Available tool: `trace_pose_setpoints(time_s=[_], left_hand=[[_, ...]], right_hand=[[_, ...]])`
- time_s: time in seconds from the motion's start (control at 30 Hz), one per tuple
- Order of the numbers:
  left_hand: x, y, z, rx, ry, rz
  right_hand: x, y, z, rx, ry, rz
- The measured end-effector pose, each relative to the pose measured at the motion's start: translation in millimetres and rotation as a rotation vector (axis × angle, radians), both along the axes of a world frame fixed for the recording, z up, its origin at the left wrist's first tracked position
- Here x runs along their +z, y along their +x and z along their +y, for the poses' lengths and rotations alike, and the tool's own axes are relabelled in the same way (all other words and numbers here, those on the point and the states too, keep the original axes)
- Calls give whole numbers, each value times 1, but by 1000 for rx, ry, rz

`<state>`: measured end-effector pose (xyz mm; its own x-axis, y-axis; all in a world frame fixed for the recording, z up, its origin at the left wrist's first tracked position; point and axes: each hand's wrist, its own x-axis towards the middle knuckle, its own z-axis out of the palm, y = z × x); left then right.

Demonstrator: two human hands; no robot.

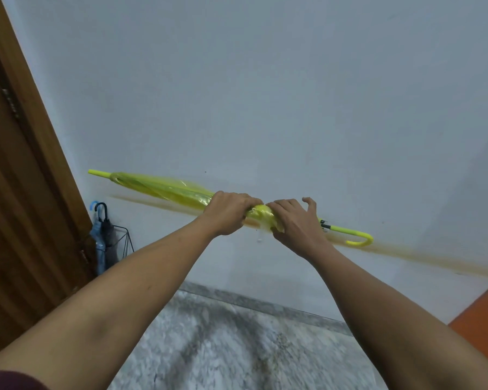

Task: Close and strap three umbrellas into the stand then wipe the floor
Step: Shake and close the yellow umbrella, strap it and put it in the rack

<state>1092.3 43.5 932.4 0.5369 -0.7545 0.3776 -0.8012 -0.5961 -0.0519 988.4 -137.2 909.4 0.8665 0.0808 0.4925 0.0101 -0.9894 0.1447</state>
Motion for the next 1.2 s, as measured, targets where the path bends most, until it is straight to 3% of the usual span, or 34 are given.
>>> trace_pose_setpoints(time_s=[0.13,0.23,0.43,0.63,0.77,0.9,1.2], left_hand=[[14,-4,-3,2,85,239],[13,-3,-5,-18,123,295],[-19,-9,-1,-21,102,-272],[-18,-11,-4,54,-35,-391],[-8,-8,-7,43,-52,-415],[-1,-10,-9,70,1,-334],[16,4,-8,-1,76,94]], right_hand=[[-6,-6,1,-70,-137,-58],[-5,-8,3,-120,-151,-32],[14,-1,2,-135,12,120],[26,4,2,-37,189,112],[18,10,3,-75,87,-28],[12,9,5,-93,55,-63],[1,4,11,1,52,-146]])
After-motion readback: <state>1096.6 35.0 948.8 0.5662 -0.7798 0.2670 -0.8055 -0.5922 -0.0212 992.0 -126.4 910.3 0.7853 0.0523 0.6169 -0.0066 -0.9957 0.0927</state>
